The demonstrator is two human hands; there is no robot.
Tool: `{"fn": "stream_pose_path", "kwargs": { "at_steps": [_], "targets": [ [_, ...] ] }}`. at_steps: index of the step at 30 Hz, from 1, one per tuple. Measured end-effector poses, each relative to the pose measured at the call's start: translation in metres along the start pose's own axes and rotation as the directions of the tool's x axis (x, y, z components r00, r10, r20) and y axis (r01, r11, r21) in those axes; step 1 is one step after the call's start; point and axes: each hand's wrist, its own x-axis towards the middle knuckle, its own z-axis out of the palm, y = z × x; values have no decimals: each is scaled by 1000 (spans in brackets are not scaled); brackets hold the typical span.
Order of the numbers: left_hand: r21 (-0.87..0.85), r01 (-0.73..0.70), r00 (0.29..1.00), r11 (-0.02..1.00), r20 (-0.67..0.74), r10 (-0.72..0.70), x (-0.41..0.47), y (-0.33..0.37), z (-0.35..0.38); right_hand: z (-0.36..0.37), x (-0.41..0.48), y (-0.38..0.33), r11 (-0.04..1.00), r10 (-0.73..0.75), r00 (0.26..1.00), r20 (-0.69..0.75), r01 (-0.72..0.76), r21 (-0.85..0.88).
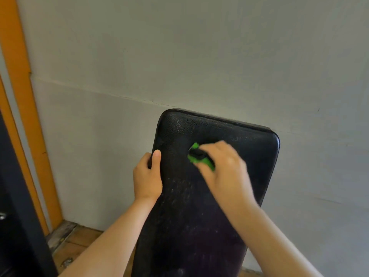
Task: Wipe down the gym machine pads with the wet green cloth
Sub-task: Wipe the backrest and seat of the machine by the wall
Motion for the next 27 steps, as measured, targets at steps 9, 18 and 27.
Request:
{"fn": "stream_pose_path", "kwargs": {
  "at_steps": [9, 18, 27],
  "targets": [
    [6, -7, 1000, 1000, 1, 7, 1, -3, 1, -14, 28, -6, 992, 83, 992, -97, -72, 107],
    [-42, 5, 1000, 999, 17, -5, 0, -4, 0, 38, -8, -34, 1000, 29, 994, 107, -28, -13],
    [-125, 312, 933, 942, 230, -279, -28, -3, -16, -3, 44, -39, 986, 130, 989, 67, -136, 101]
  ]
}}
